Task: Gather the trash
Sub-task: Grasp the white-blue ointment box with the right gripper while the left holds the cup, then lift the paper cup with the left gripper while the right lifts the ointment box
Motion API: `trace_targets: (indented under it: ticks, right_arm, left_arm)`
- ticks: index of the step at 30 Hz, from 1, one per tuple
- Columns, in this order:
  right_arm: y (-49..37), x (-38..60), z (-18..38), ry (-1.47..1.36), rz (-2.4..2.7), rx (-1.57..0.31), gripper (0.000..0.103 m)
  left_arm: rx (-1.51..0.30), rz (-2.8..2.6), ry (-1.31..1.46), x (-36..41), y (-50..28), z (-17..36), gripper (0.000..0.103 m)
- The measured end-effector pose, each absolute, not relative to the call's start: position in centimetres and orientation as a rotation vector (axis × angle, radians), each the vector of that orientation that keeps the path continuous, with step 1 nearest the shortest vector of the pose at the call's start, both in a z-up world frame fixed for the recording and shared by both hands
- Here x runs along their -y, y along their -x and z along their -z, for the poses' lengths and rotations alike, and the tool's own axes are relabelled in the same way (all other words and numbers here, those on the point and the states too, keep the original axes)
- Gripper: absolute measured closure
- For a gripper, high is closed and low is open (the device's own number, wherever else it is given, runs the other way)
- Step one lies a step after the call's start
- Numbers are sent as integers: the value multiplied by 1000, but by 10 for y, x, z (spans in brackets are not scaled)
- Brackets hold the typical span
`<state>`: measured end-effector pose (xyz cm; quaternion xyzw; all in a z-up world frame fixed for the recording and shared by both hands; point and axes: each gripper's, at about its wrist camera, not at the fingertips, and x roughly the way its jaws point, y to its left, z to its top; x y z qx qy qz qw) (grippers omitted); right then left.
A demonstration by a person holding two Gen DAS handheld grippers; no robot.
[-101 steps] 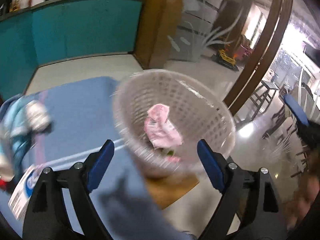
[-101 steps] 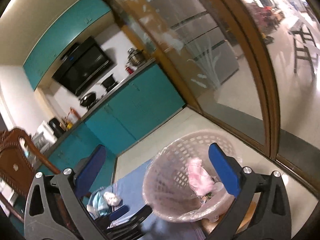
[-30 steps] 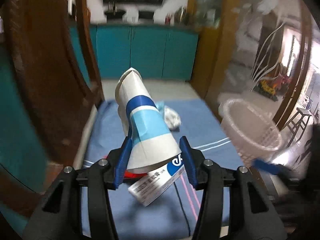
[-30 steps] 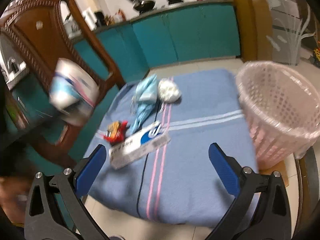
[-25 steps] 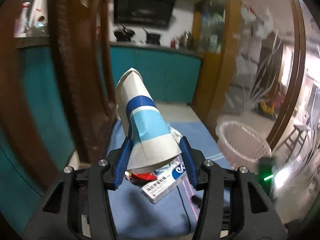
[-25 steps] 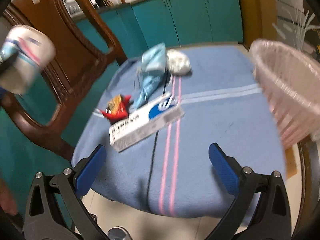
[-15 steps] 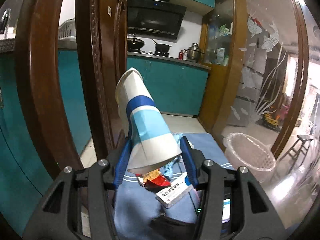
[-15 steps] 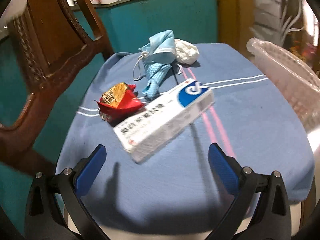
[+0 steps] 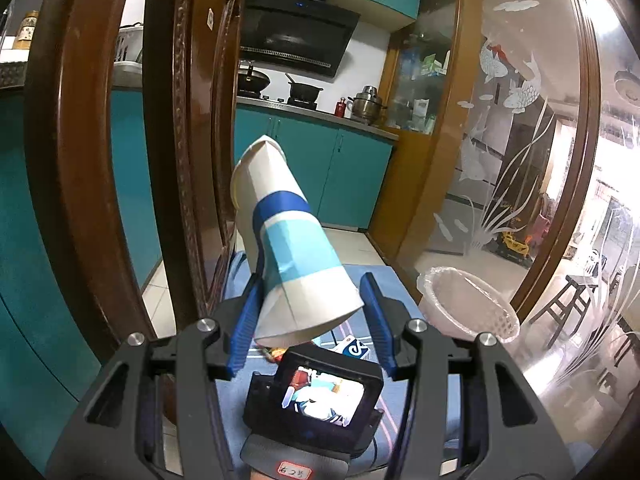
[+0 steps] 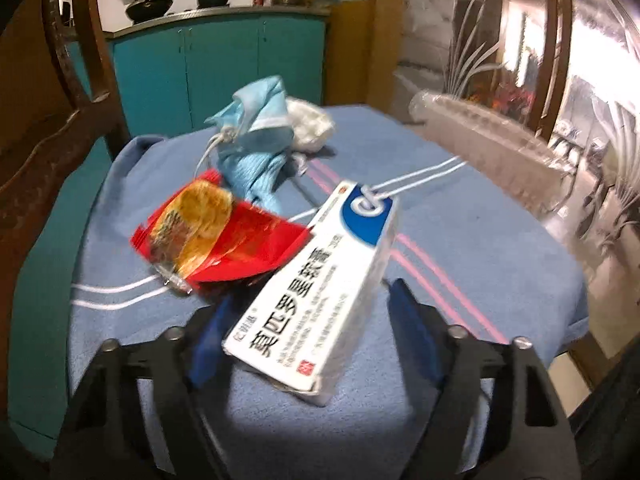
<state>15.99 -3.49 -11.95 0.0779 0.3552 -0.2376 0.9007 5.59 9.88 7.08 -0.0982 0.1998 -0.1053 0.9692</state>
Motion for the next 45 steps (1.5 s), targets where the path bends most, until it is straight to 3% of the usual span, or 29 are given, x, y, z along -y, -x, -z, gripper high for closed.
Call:
trace_targets:
  ticks: [5, 7, 14, 26, 45]
  right_arm:
    - [-146, 46, 120, -158, 460, -711, 50]
    - [-131, 57, 118, -176, 407, -705, 63]
    - [-68, 104, 105, -175, 164, -656, 63]
    - [-71, 204, -12, -70, -166, -551, 63]
    - [-90, 240, -2, -99, -97, -614, 63]
  left_arm:
    - [-408, 213, 201, -98, -55, -69, 52]
    - [-413, 214, 196, -97, -56, -68, 52]
    - [-458, 214, 193, -92, -62, -57, 52]
    - [-603, 244, 156, -58, -84, -17, 52]
    - [-685, 242, 47, -10, -105, 20, 52]
